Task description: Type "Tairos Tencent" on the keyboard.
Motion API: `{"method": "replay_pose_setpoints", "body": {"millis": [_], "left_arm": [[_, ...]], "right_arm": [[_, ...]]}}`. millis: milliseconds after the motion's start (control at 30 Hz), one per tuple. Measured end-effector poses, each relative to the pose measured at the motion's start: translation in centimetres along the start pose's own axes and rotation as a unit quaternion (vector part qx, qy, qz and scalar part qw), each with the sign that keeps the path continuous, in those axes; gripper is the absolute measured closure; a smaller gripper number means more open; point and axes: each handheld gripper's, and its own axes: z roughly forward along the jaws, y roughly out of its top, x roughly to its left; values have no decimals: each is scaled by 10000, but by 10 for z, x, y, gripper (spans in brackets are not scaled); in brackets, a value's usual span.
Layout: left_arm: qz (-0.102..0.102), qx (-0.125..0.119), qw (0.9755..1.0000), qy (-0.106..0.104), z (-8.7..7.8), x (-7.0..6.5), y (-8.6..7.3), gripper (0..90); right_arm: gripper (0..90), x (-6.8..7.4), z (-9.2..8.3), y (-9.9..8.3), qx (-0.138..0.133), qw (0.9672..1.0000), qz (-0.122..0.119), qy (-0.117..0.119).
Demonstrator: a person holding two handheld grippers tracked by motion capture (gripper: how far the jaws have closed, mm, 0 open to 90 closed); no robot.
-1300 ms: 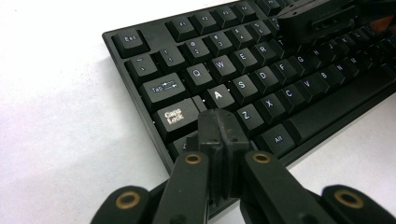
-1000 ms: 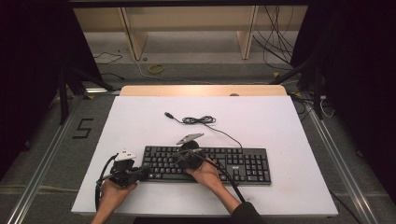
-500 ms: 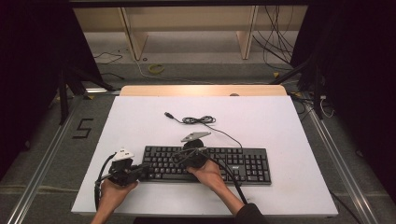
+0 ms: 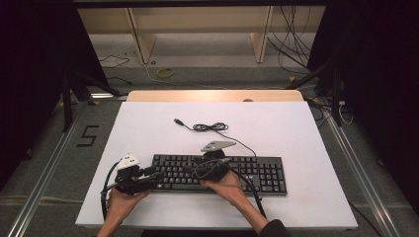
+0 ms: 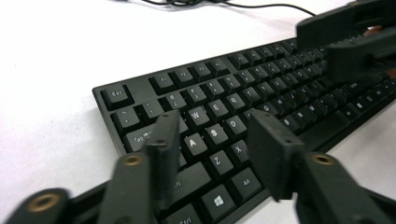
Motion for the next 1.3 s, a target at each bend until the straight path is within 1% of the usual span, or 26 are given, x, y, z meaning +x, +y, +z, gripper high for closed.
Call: {"method": "replay_pose_setpoints", "body": {"millis": [33, 67, 100, 133, 300, 367, 433, 533, 567, 600, 700, 733, 900, 1100, 1267, 1300], "left_arm": [[9, -15, 10000, 7, 0, 0, 1, 483], [-8, -45, 10000, 3, 1, 0, 1, 472], [-16, -66, 10000, 4, 1, 0, 1, 472], [-28, -94, 10000, -5, 1, 0, 2, 460], [-48, -135, 9999, 24, 3, 1, 3, 483], [-53, -124, 9999, 65, 4, 2, 3, 524], [-34, -99, 9999, 55, 5, 2, 3, 595], [13, -42, 10000, 58, 7, 2, 3, 641], [49, -11, 10000, 52, 8, 2, 3, 699], [74, 24, 10000, 46, 9, 1, 3, 699], [136, 127, 9998, 37, 12, 0, 3, 786], [168, 182, 9997, 47, 13, 0, 3, 829], [199, 299, 9993, 74, 17, 0, 3, 889], [258, 470, 9985, 114, 23, -1, 4, 890], [268, 550, 9980, 160, 26, 0, 4, 890], [244, 559, 9980, 175, 27, 0, 4, 890]], "right_arm": [[445, 0, 0, 0, 0, 10000, 0, 0], [423, 0, -4, -2, -42, 10000, -8, 14], [423, 0, -4, -2, -42, 10000, -8, 14], [397, 0, -7, -3, -95, 10000, 6, 23], [371, 0, -14, -7, -166, 9999, 18, 1], [359, -1, -17, -9, -163, 9999, 18, -20], [351, -2, -20, -12, -161, 9999, 41, -25], [345, -2, -22, -14, -171, 9998, 27, -44], [334, -3, -25, -16, -171, 9998, 56, -50], [334, -3, -25, -16, -171, 9998, 56, -50], [321, -4, -28, -18, -205, 9998, 30, -81], [316, -5, -30, -20, -215, 9997, 57, -76], [313, -6, -34, -23, -248, 9996, 57, -115], [312, -7, -38, -25, -267, 9995, 68, -147], [308, -8, -40, -26, -277, 9995, 68, -163], [307, -9, -40, -27, -280, 9994, 62, -174]]}}
